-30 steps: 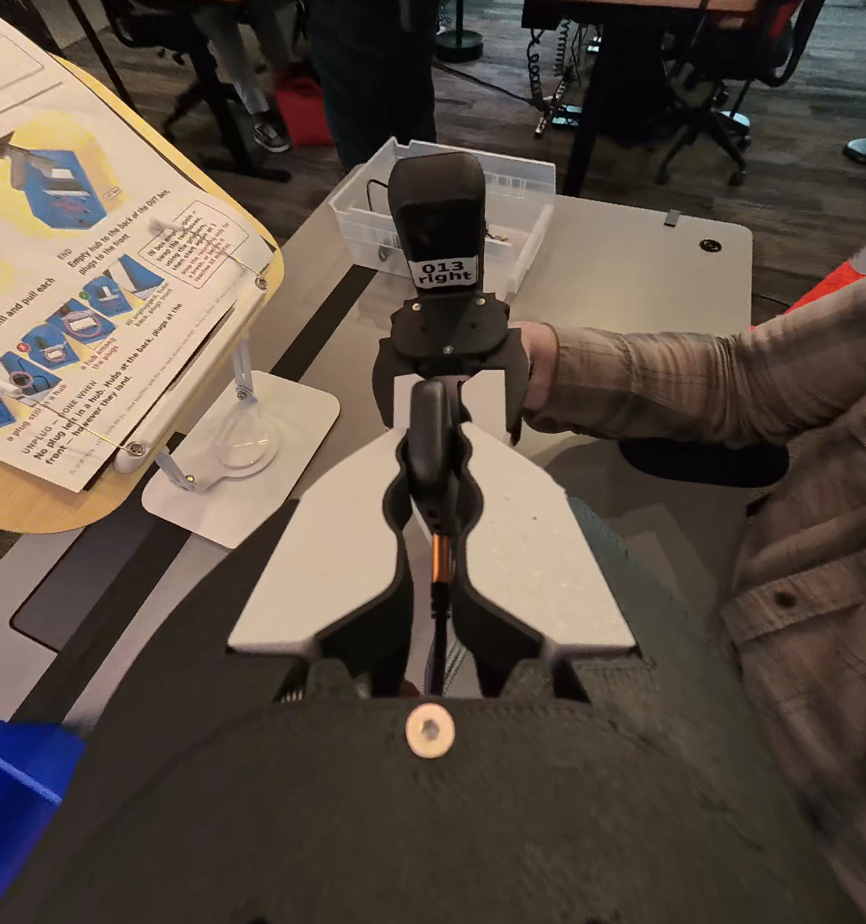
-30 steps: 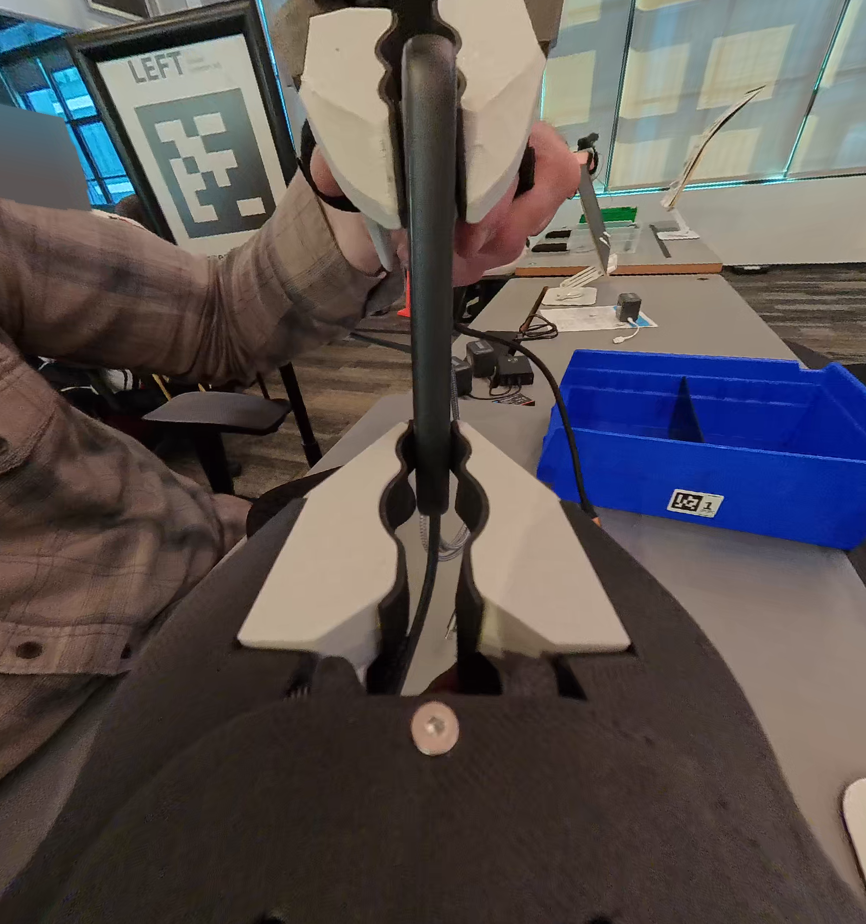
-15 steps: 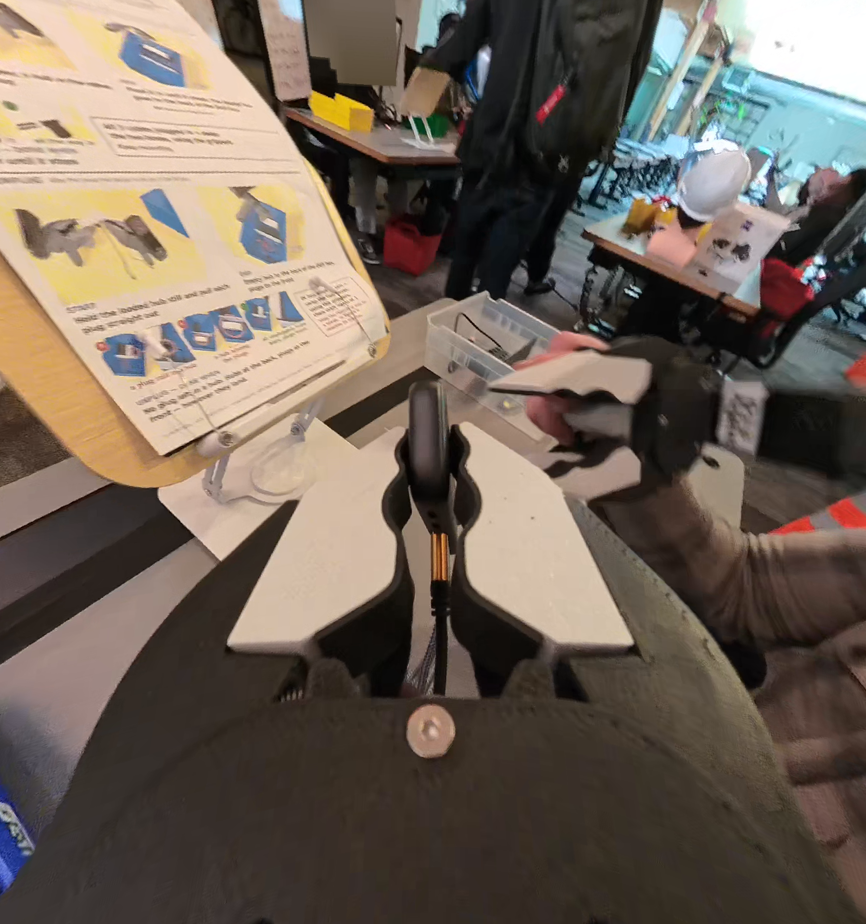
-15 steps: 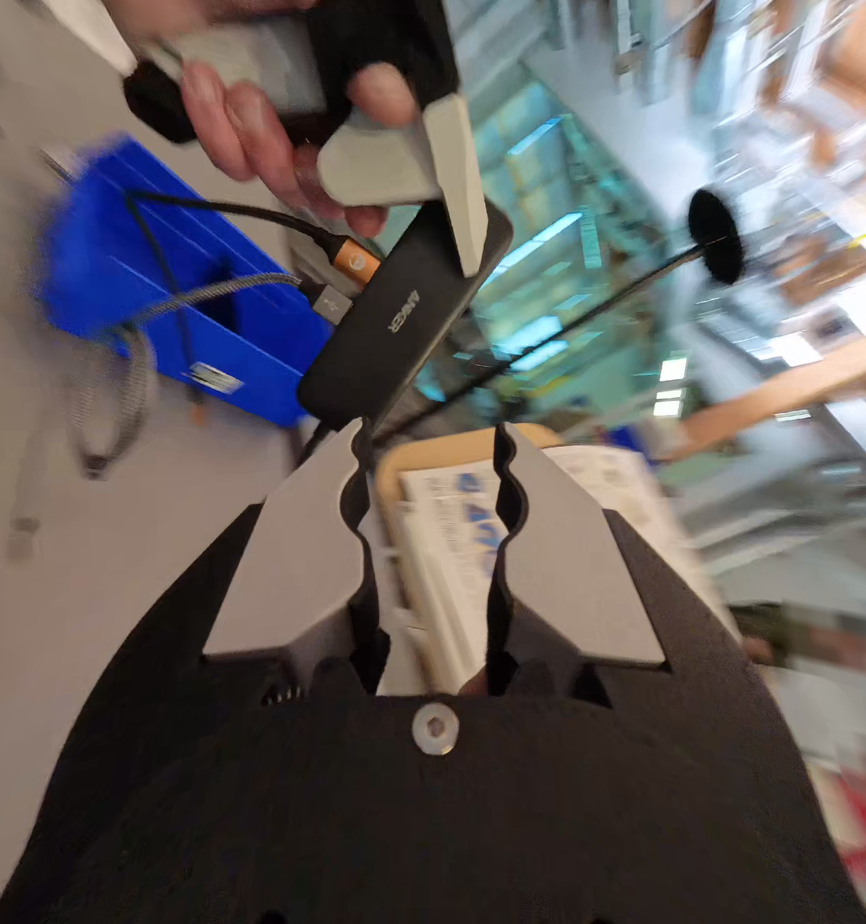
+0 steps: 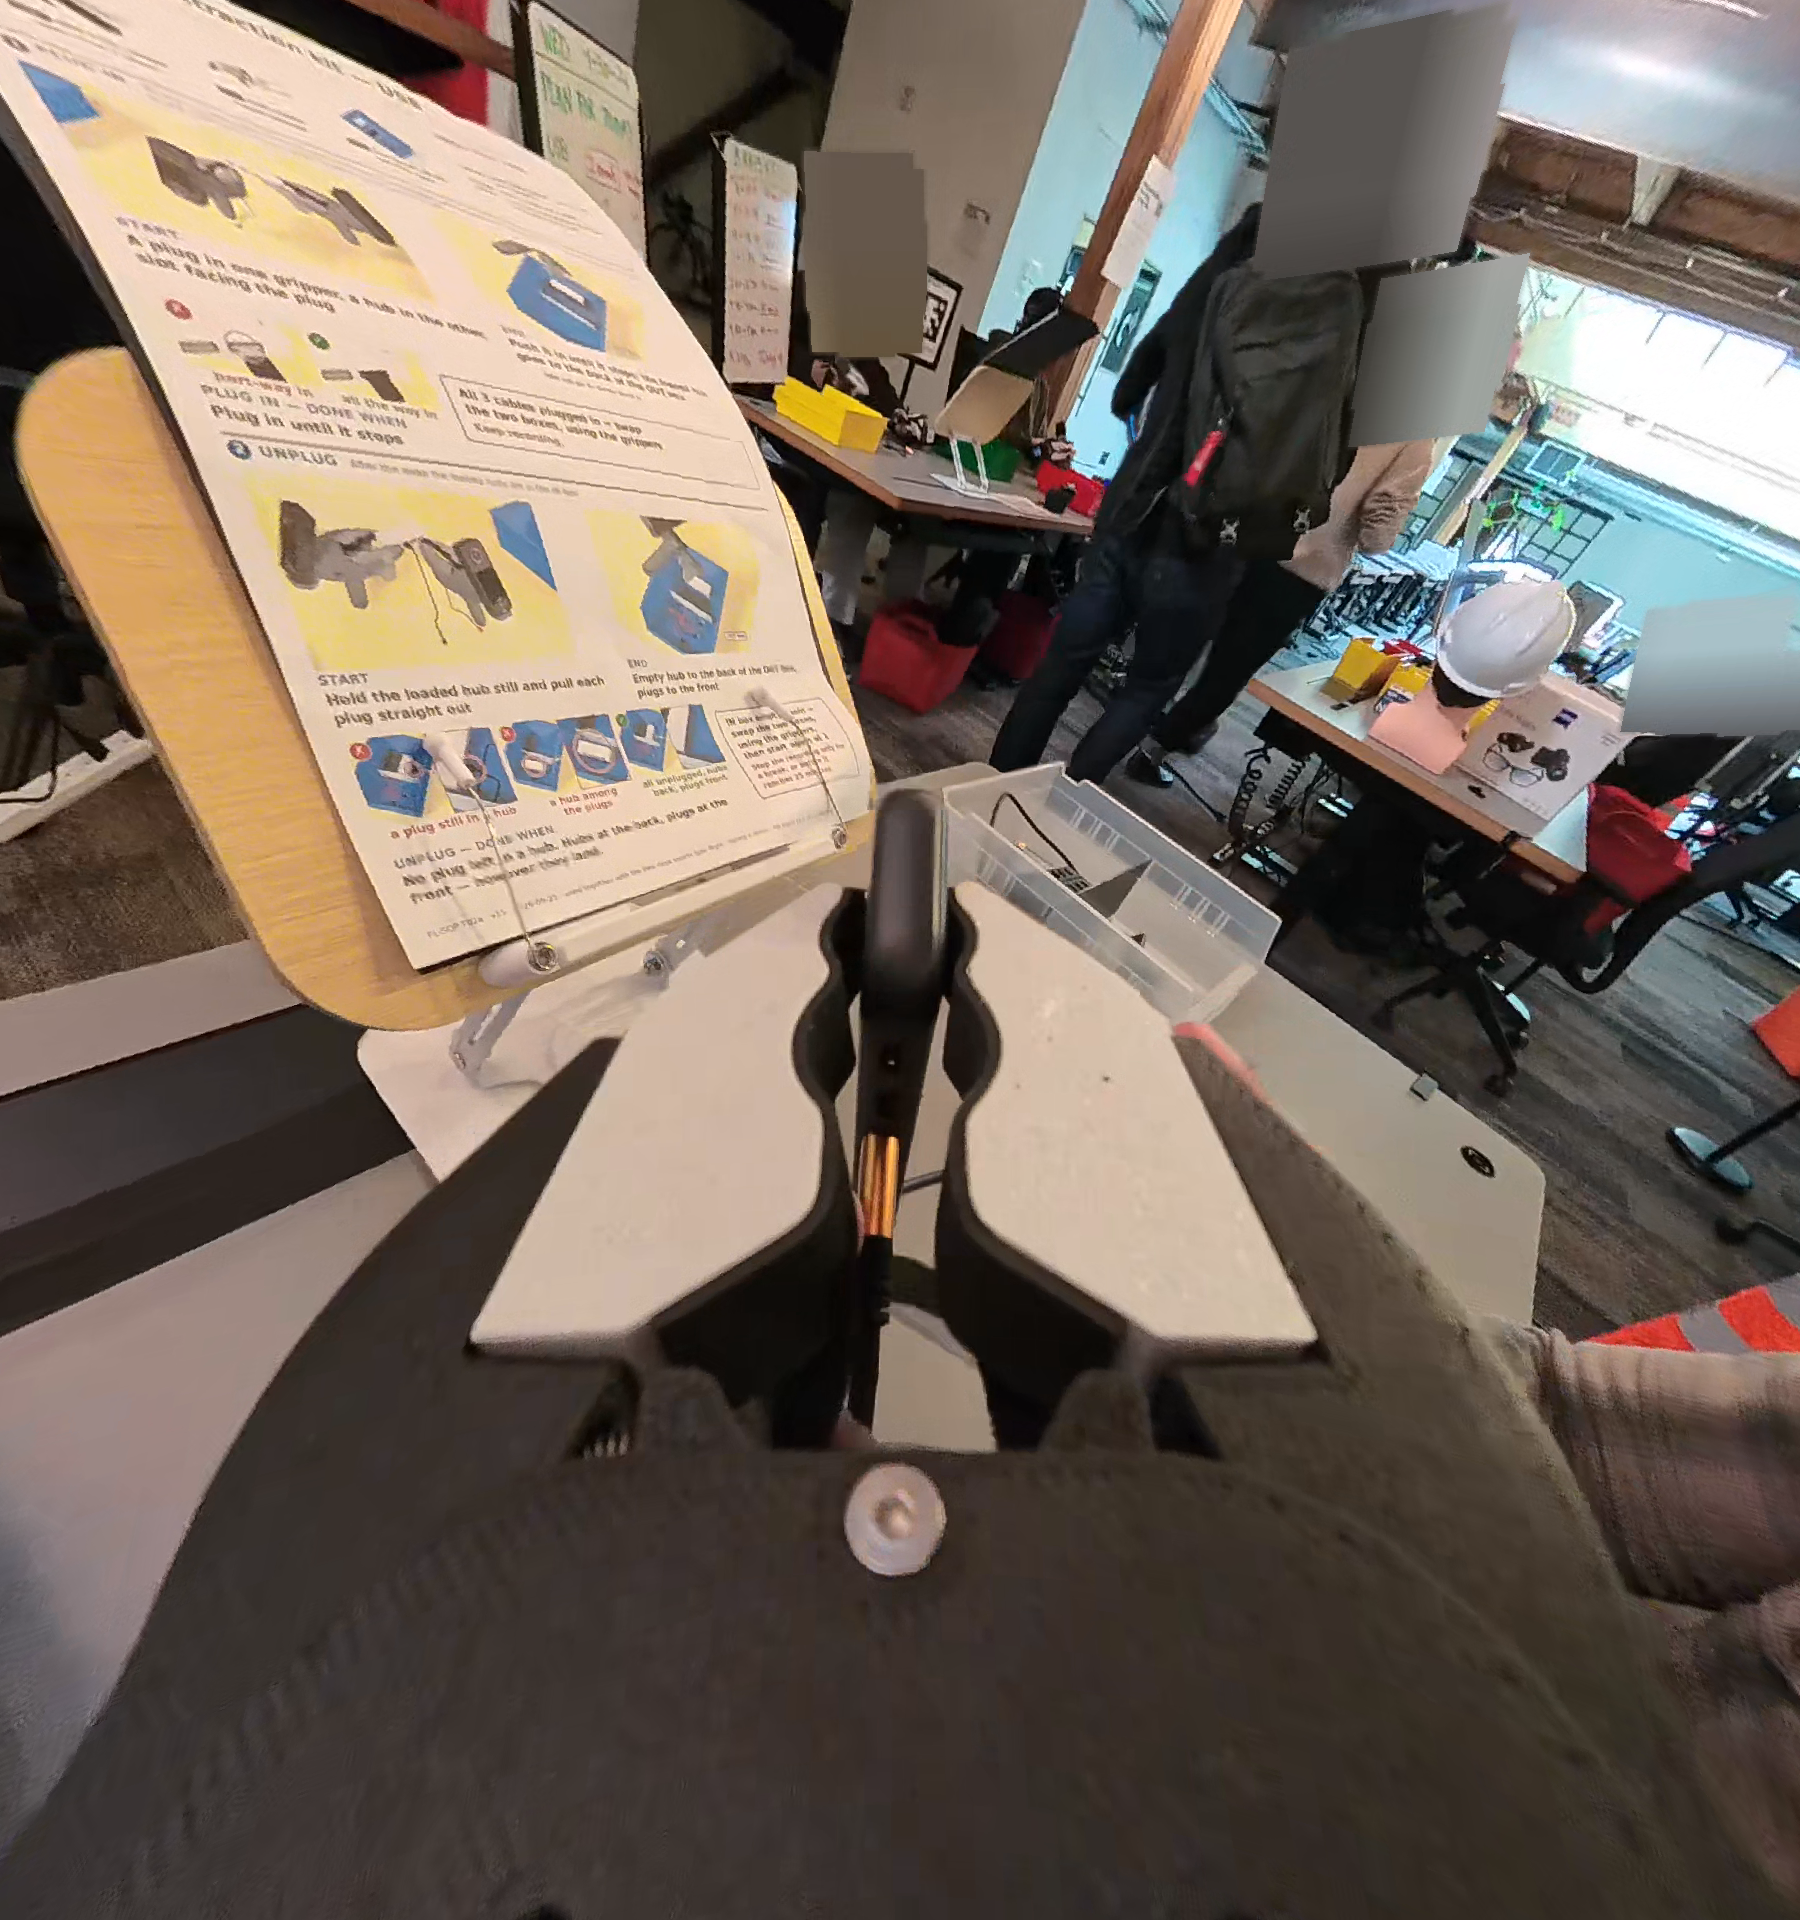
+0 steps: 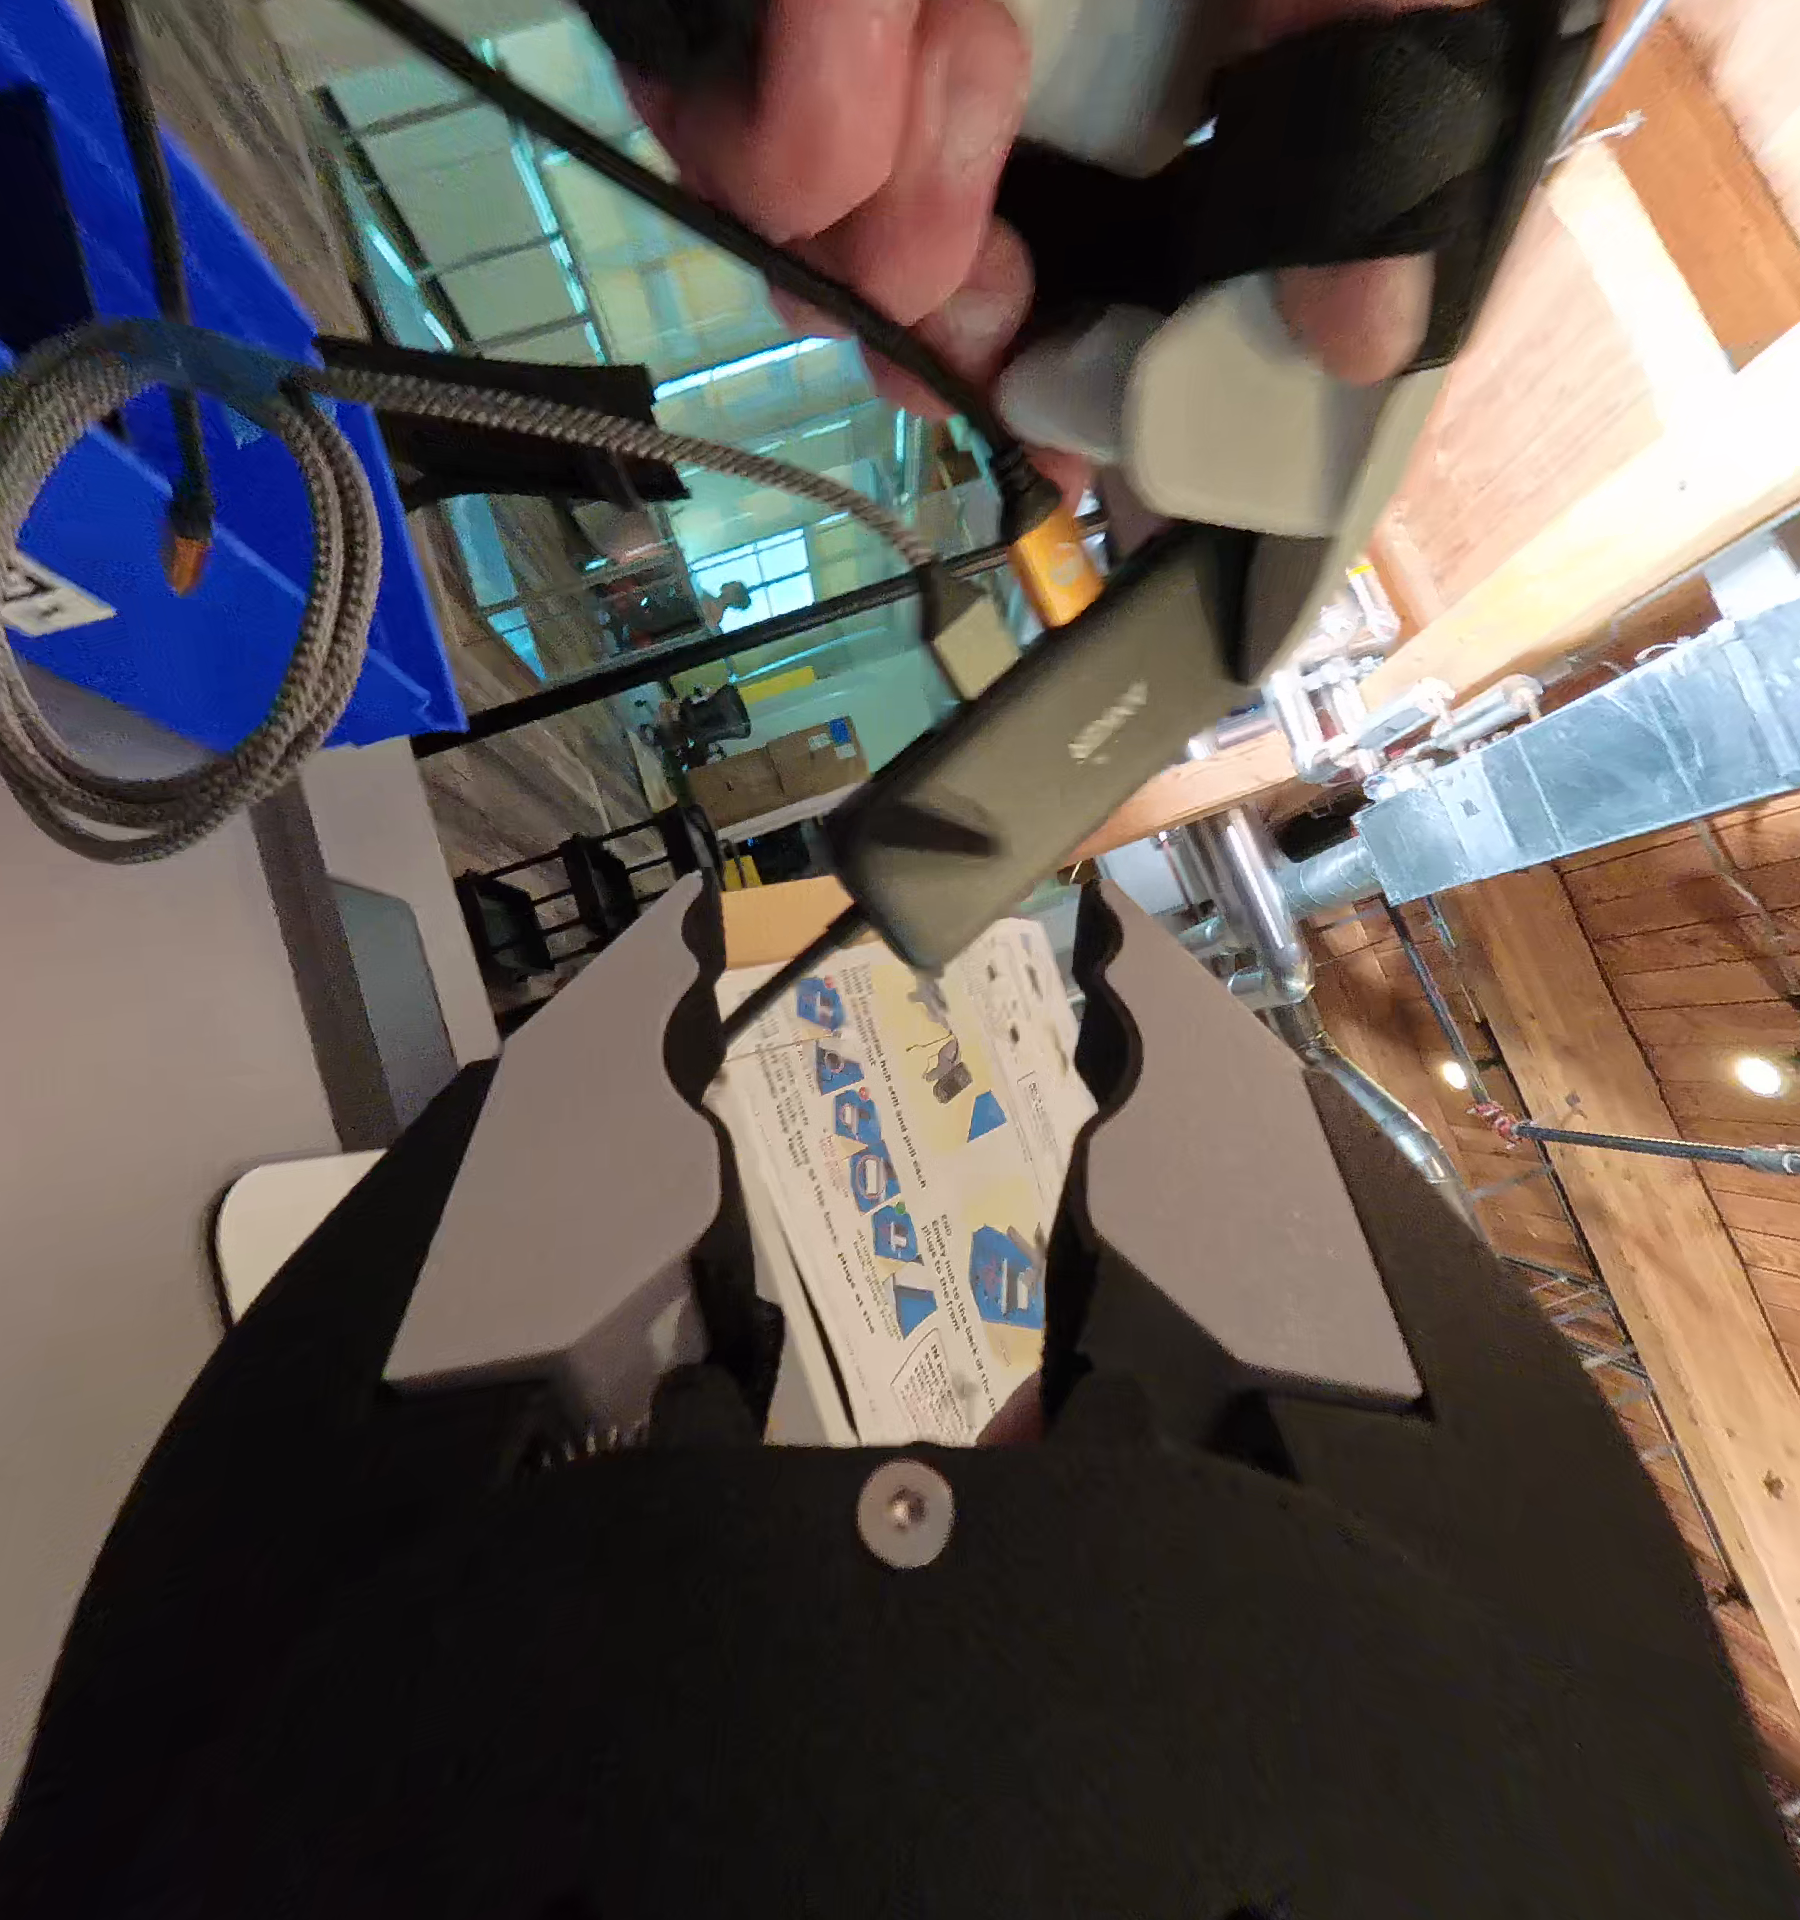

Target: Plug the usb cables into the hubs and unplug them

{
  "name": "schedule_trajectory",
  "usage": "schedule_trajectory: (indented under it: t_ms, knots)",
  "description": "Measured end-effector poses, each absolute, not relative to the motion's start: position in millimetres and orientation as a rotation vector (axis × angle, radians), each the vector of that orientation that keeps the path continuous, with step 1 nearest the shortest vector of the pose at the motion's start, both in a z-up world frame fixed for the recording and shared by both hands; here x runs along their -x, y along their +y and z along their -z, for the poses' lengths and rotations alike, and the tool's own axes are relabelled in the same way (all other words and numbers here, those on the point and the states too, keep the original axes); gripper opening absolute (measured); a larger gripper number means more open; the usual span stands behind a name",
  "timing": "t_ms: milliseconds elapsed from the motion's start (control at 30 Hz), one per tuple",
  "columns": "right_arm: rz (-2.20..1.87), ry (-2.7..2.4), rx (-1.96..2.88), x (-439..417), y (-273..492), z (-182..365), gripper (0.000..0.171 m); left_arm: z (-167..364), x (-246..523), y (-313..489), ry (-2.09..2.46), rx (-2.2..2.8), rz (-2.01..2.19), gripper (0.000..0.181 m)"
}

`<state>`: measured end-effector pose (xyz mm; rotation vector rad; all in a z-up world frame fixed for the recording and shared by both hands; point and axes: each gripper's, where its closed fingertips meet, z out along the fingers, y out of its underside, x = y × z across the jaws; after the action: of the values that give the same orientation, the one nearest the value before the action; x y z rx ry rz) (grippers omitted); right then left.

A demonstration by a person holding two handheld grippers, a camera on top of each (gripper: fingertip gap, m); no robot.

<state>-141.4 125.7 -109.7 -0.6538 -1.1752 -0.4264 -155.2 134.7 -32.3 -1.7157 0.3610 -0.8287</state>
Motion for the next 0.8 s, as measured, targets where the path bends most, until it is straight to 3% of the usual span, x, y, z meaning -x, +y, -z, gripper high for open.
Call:
schedule_trajectory:
  t_ms: [100, 200, 367, 467, 567, 700, 767, 800]
  knots:
    - [0.493, -1.167, 0.738, 140.3, 147.6, 123.9, 0.078, 43.1, 143.8, 130.1, 0.361, 1.748, 0.863, 0.013]
    - [0.525, -1.139, 0.690, 139.5, 152.8, 129.8, 0.077, 50.7, 136.6, 128.2, 0.317, 1.757, 0.869, 0.013]
    - [0.566, -1.023, 0.635, 129.1, 149.1, 117.2, 0.054, 50.8, 137.0, 127.7, 0.233, 1.738, 0.958, 0.013]
    - [0.564, -0.966, 0.586, 118.3, 146.8, 106.8, 0.024, 61.0, 140.3, 131.7, 0.148, 1.743, 1.038, 0.012]
    - [0.537, -0.983, 0.542, 110.2, 143.9, 99.6, 0.010, 72.7, 145.1, 136.6, 0.070, 1.715, 1.116, 0.015]
    - [0.474, -1.053, 0.616, 108.3, 151.4, 106.9, 0.009, 80.9, 146.2, 142.5, 0.072, 1.698, 1.125, 0.021]
    - [0.450, -1.096, 0.672, 105.8, 159.5, 111.9, 0.009, 79.6, 151.8, 145.1, 0.095, 1.684, 1.039, 0.042]
    - [0.423, -1.118, 0.698, 104.3, 162.6, 113.6, 0.009, 75.3, 155.1, 143.7, 0.101, 1.662, 1.030, 0.044]
